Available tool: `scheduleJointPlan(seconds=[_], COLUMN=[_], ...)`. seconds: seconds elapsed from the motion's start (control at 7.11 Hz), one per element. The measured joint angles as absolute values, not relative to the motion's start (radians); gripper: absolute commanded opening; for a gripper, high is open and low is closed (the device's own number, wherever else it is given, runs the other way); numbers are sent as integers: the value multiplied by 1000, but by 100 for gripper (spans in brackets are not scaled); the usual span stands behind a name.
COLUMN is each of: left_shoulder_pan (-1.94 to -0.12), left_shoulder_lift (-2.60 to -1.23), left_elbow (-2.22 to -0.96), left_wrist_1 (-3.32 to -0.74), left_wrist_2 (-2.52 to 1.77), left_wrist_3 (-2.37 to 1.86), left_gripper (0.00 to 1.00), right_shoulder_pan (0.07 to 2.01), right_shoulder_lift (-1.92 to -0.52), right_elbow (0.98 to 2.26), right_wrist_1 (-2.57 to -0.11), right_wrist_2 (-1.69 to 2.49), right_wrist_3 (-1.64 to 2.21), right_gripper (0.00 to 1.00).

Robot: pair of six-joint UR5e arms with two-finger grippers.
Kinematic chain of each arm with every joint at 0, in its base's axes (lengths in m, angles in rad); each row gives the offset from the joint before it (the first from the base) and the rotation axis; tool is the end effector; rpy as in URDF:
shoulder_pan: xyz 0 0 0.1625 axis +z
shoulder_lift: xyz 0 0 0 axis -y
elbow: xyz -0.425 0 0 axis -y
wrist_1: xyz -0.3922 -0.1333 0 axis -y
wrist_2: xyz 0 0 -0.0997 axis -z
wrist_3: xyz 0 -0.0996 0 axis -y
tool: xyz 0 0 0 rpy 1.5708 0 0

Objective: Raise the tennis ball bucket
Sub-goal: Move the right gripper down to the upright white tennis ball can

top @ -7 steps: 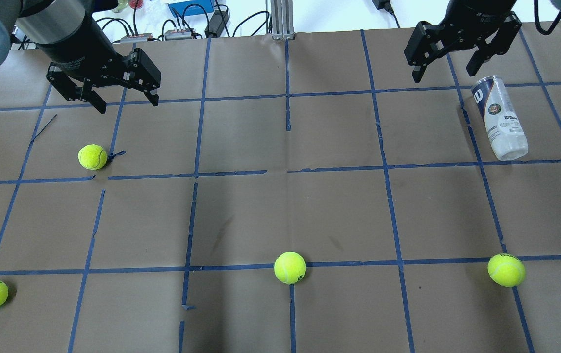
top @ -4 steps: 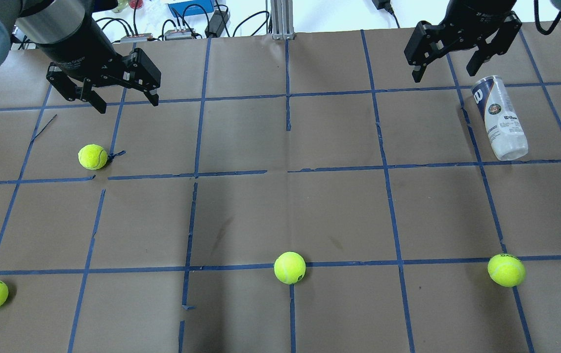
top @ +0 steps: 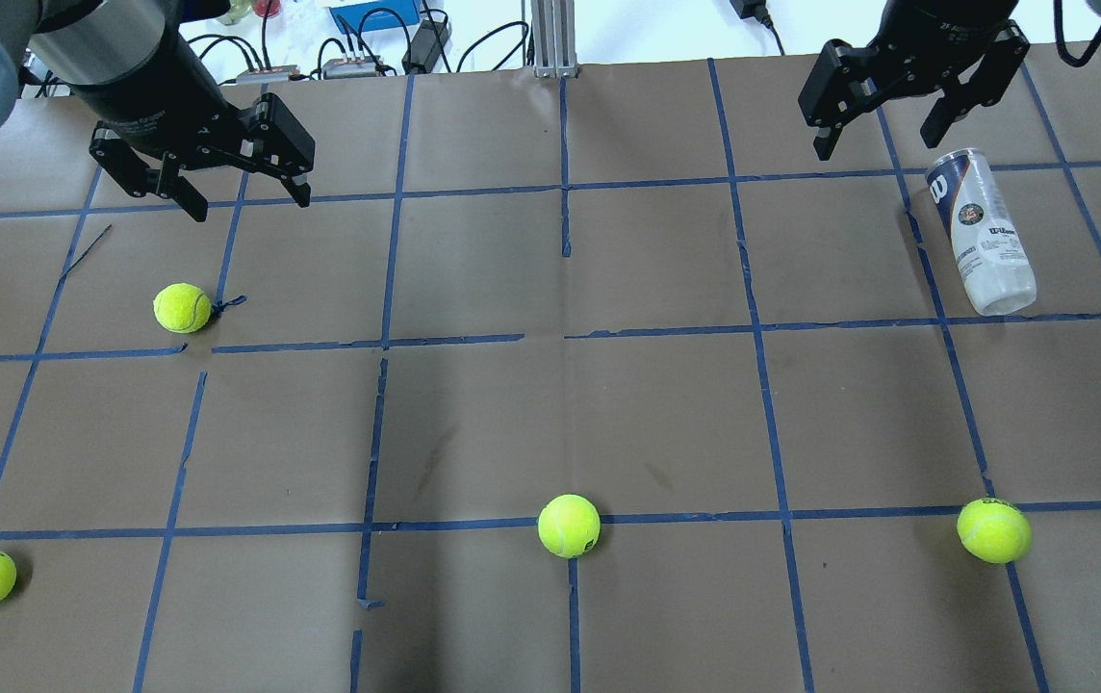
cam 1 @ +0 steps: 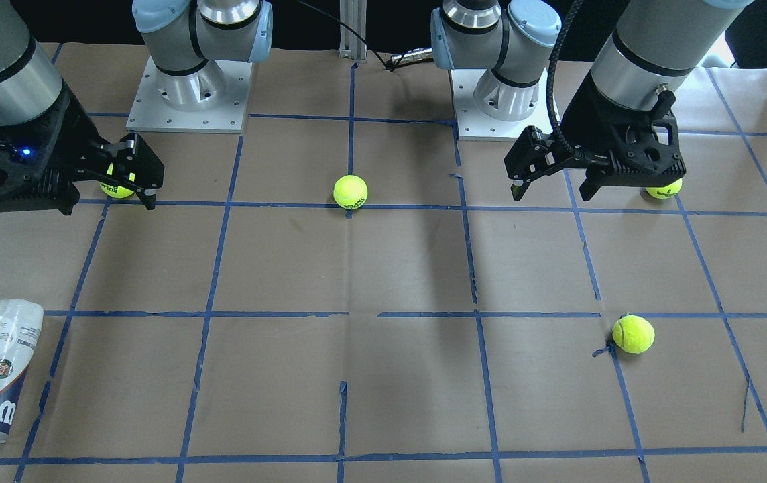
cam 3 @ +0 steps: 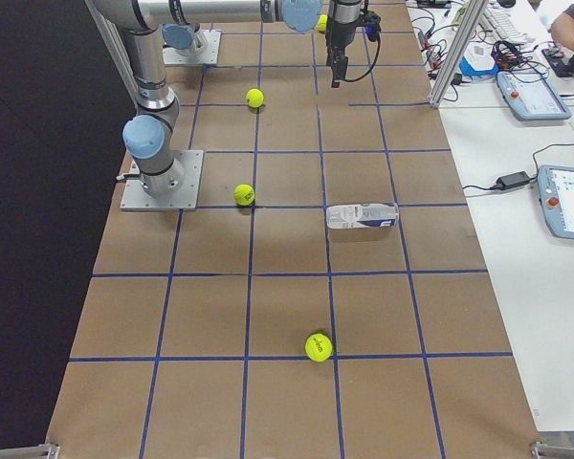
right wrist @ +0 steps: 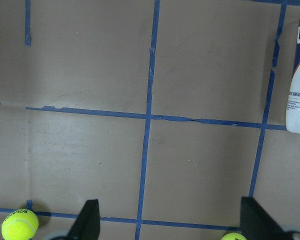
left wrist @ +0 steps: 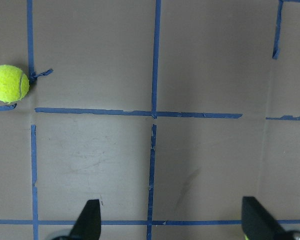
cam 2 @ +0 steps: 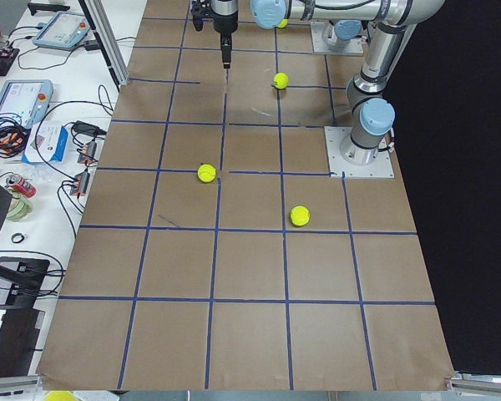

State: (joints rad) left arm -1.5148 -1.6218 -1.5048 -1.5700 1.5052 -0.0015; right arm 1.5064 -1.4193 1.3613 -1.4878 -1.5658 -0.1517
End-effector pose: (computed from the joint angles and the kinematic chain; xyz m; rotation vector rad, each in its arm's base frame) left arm -0.1108 -0.5221 0.4950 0.0876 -3.0751 0.0270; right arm 0.0979 -0.5603 0.5033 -0.1367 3.1307 0.0381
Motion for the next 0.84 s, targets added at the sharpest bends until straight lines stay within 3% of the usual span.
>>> scheduleJointPlan(seconds=[0.28,0.84], left_shoulder_pan=[-1508,-1485], left_shoulder_lift=[-1620,-1616], left_elbow=[-1506,-1506], left_wrist_1=[-1572,-1572], left_wrist_2=[1505,1502], left_wrist_3=[-2,-2], left_gripper=[100,100], right_shoulder_pan=[1463,1352], right_shoulder_lift=[-1373,-1054], right_elbow=[1336,1198], right_wrist_1=[-1501,-1679], right_wrist_2=[-1577,-1712], right_wrist_3=[-158,-182], right_gripper=[100,100])
